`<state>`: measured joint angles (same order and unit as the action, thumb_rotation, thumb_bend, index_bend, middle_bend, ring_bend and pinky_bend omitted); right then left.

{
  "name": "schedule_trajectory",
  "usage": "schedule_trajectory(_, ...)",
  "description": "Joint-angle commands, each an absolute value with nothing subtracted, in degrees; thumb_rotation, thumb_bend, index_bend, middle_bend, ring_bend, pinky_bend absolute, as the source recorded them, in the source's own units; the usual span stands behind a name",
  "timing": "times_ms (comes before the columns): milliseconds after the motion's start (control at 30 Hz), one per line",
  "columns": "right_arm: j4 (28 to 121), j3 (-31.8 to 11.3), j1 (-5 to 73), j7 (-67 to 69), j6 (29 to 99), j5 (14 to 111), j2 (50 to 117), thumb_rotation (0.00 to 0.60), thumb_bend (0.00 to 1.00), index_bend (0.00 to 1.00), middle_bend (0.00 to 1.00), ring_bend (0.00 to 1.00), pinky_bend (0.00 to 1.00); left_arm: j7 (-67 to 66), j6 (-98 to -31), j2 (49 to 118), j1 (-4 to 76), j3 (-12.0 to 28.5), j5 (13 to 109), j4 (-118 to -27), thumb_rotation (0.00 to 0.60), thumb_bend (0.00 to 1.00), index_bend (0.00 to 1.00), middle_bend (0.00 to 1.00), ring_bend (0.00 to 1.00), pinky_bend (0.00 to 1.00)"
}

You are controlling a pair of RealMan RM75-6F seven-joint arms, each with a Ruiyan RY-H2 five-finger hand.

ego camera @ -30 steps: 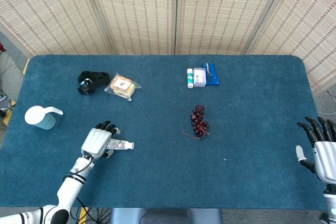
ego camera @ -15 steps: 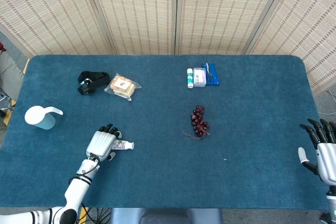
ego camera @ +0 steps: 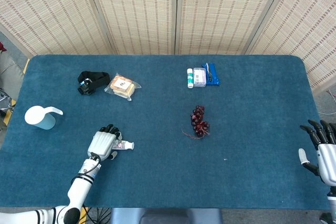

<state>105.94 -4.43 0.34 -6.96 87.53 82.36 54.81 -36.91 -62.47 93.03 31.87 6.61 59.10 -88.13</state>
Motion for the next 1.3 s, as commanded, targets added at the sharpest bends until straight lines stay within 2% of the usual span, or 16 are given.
schedule_trajectory(33, 106.0, -4.4, 0.4, -7.1, 87.4, 82.4, 54.8, 0.6, 0.35, 0.23, 0.14, 0.0, 0.02, -36.2, -62.3, 93.3, 32.0, 6.6, 59.0, -87.6, 0.6, 0.22, 0.38, 0.23, 0.1, 0.18)
schedule_trajectory(500, 106.0, -4.4, 0.2, -7.4, 87.7, 82.3, 54.9, 0.6, 0.35, 0.23, 0.13, 0.0, 0.02, -32.1, -61.1, 93.8, 32.4, 6.2, 59.3, -85.3, 0.6, 0.32, 0.44, 0.32, 0.14, 0.18)
schedule_trajectory(700, 106.3, -4.4, 0.0, -7.7, 88.2, 82.4, 54.8, 0.6, 0.35, 0.23, 0.13, 0.0, 0.02, -28.5, -62.6, 93.0, 31.8, 5.9, 62.8, -85.5, 0.6, 0.37, 0.46, 0.41, 0.22, 0.19)
schedule_trajectory(1133, 107.4, -4.4, 0.9, -9.2, 88.2, 85.5, 54.9, 0.6, 0.35, 0.23, 0.13, 0.0, 0.03, -25.2, -68.7, 86.4, 30.7, 4.7, 74.6, -92.7, 0.6, 0.4, 0.51, 0.56, 0.36, 0.26)
schedule_trajectory(1300, 108.2, -5.1, 3.6, -10.6, 86.6, 89.1, 55.4, 0.6, 0.35, 0.23, 0.13, 0.0, 0.08, -27.9, -68.7, 83.7, 31.7, 5.4, 76.5, -96.1, 0.6, 0.4, 0.52, 0.6, 0.39, 0.27)
